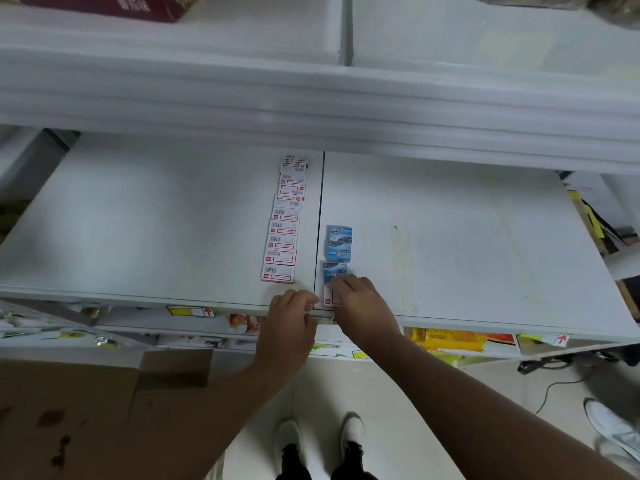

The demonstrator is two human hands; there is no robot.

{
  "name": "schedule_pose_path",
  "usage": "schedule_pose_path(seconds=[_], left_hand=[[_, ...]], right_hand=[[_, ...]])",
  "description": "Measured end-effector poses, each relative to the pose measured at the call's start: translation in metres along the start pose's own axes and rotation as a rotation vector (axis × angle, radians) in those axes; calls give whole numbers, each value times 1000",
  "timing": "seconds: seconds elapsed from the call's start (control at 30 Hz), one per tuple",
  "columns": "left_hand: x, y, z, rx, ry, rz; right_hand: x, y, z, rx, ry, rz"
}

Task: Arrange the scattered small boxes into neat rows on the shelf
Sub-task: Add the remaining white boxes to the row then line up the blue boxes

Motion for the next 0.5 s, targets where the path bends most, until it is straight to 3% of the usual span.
schedule_pose_path(seconds=[0.13,0.2,0.37,0.5], left_hand=[[-5,5,1,15,71,-58],[-7,6,1,29,202,-152],[0,5,6,119,611,-434],[17,-1,17,228,887,-540]], right_hand=[[9,22,-11,199,-27,74],[18,33,-7,242,-179,185],[27,53,4,184,-997,552],[17,49,26,172,-1427,697]])
Point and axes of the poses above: each hand's wrist, its own y-axis away from the middle knuckle, its own z-axis out of the palm, x = y × z, the point moved 5 cm from there along -y, towards the middle knuckle, and after that the axes turned 11 degrees about y, right-handed, at the moved point
